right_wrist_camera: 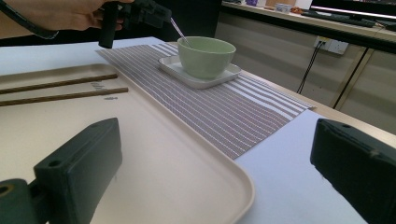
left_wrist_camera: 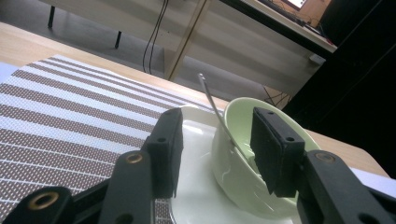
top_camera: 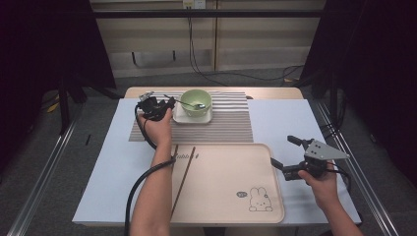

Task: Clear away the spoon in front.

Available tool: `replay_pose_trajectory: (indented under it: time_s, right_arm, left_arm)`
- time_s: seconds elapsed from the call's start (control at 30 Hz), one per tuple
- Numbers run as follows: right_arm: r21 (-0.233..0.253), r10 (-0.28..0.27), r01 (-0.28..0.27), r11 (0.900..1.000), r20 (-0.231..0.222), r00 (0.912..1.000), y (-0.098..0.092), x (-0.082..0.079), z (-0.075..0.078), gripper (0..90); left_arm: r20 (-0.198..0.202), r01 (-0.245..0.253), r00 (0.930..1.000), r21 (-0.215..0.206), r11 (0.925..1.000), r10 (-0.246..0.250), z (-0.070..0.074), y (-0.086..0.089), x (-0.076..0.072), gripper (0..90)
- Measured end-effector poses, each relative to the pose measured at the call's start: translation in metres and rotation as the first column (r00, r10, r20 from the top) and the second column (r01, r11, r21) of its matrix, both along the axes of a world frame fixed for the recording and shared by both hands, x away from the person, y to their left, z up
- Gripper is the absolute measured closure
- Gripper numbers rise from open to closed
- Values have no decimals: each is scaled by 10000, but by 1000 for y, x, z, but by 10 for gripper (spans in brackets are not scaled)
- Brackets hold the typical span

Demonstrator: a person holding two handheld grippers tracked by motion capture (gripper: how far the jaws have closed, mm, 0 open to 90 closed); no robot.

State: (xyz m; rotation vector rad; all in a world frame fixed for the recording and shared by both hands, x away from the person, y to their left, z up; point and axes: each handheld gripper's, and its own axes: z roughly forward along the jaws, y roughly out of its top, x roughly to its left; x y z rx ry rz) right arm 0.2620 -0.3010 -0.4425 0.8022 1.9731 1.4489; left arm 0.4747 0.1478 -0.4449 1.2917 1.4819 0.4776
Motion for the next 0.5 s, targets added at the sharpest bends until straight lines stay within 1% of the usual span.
replay_pose_trajectory:
  time_s: [0.07, 0.1, 0.13, 0.17, 0.2, 0.23, 0.27, 0.3, 0.33, 0.37, 0.43, 0.5]
  right_arm:
    - [-75, 84, -83, 9999, 28, 10000, 0, 1, 0, 17]
    - [-37, 28, -28, 10000, -2, 10000, 0, 1, 0, 17]
    - [-71, 73, -73, 9999, -7, 10000, 0, 1, 0, 17]
    - [-48, 40, -40, 10000, 7, 10000, 0, 1, 0, 17]
    - [-39, 68, -68, 10000, 18, 10000, 0, 1, 0, 17]
    - [-39, 45, -44, 10000, 35, 10000, 0, 1, 0, 17]
    - [-7, 25, -25, 10000, 41, 10000, 0, 1, 0, 17]
    - [12, 10, -10, 10000, 51, 10000, 0, 1, 0, 17]
    - [-37, 29, -29, 10000, 7, 10000, 0, 1, 0, 17]
    - [-63, 61, -61, 10000, -23, 10000, 0, 1, 0, 17]
    - [-118, 86, -87, 9999, -40, 10000, 0, 1, 0, 17]
    - [-120, 90, -91, 9999, -39, 10000, 0, 1, 0, 17]
  left_arm:
    - [-4, -38, 10000, 36, 10000, 38, -2, -1, 2, 550]
    - [-55, -13, 10000, -94, 10000, 13, -2, 0, 3, 555]
    - [-31, -78, 10000, -88, 9999, 77, -3, 0, 4, 559]
    - [-153, -93, 9998, -75, 9999, 92, -3, -1, 5, 570]
    - [-152, -145, 9998, -75, 9999, 144, -4, 0, 7, 570]
    - [-146, -194, 9997, -262, 9995, 191, -4, -1, 7, 570]
    - [-198, -29, 9998, -260, 9997, 24, -5, -1, 8, 574]
    - [-156, -191, 9997, -277, 9994, 187, -5, -2, 9, 576]
    - [-114, -139, 9998, -237, 9996, 137, -5, -2, 10, 577]
    - [-73, -192, 9998, -316, 9993, 189, -5, -3, 11, 585]
    - [-104, -162, 9998, -133, 9998, 161, -5, -3, 12, 599]
    - [-64, -330, 9994, -249, 9991, 328, -6, -3, 13, 617]
